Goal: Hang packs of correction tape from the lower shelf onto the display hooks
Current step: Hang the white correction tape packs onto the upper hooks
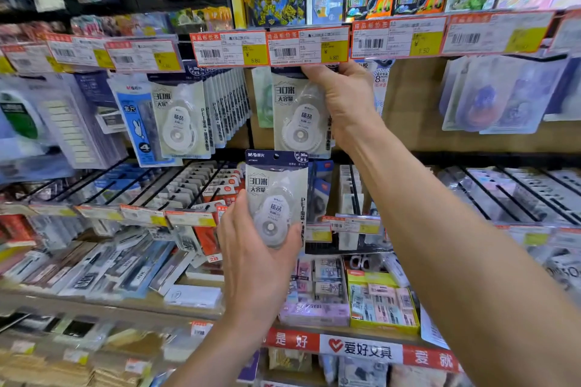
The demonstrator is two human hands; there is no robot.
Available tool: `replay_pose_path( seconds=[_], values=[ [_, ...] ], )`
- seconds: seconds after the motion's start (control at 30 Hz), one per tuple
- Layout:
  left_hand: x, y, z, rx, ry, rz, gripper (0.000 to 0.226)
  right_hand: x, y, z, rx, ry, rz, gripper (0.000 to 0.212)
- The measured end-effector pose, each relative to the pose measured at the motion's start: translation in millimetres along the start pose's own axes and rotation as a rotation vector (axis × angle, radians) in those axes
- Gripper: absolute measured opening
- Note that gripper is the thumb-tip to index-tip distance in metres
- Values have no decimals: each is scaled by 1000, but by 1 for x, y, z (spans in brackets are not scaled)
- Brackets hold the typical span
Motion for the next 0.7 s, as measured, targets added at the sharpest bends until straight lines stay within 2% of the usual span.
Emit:
replay_pose_path(
  seconds=[0.47,0.7],
  values=[
    [0,4,-4,-10,6,-16,92,2,0,2,113,-5,-4,16],
    [-1,3,-4,-9,4,-9,92,-5,1,8,347,87,16,15]
  ],
)
Point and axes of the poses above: each hand's wrist, its own x-axis away from the middle knuckle, its own z-axis out of the back of the hand, y = z × x, the point moved 6 cm from there along -x, towards the middle knuckle, and after that the axes turned 11 degrees about x, right-handed, at the moved point
